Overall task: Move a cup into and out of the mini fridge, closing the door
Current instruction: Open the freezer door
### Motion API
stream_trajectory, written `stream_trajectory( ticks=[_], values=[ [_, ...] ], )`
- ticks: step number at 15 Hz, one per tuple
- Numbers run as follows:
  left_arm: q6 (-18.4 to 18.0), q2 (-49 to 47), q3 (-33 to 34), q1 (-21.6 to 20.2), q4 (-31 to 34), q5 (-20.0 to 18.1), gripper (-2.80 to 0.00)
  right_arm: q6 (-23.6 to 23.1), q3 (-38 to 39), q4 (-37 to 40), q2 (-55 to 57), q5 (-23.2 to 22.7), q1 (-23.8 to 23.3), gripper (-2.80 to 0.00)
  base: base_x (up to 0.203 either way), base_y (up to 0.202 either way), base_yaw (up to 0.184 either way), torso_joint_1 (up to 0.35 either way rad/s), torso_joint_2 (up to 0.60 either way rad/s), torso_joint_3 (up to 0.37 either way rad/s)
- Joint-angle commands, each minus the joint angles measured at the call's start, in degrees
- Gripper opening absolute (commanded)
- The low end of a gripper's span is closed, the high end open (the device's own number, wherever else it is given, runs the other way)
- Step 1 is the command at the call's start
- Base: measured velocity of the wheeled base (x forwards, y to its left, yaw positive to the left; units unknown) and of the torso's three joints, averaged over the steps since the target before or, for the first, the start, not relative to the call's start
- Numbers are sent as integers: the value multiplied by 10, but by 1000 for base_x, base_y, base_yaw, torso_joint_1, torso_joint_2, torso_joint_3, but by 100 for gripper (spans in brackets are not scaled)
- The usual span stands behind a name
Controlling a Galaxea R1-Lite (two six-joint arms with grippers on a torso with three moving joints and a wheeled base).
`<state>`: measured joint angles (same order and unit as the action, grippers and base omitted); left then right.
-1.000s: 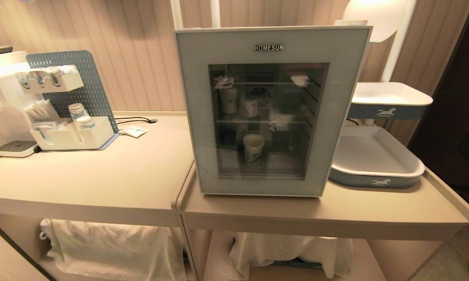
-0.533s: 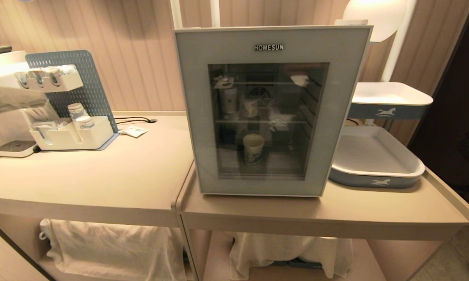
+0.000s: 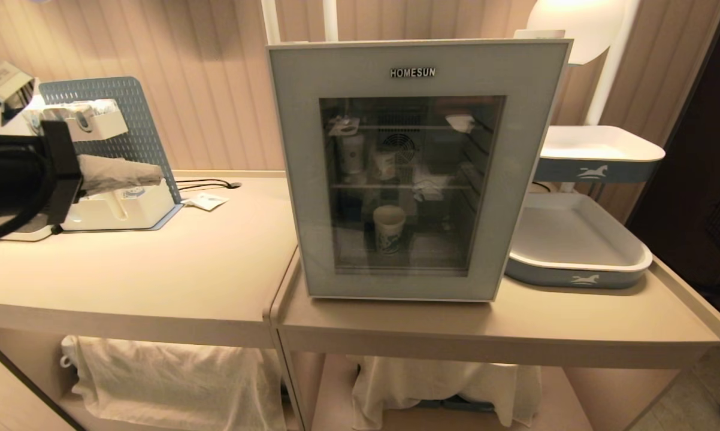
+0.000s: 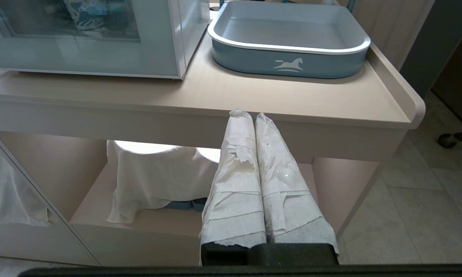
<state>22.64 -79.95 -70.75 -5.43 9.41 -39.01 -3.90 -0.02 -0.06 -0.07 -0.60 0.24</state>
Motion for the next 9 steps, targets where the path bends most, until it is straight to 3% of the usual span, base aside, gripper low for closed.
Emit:
stream_trajectory(
  ticks=[1,9],
  values=[
    [-15,-34,4,-1,-2,-4,-280,-1,0,0,1,0,0,-280,0,0,0,0,0,0],
    [-18,-134,-22,-1,-21,3,-280,-1,0,0,0,0,0,-280,0,0,0,0,0,0]
  ],
)
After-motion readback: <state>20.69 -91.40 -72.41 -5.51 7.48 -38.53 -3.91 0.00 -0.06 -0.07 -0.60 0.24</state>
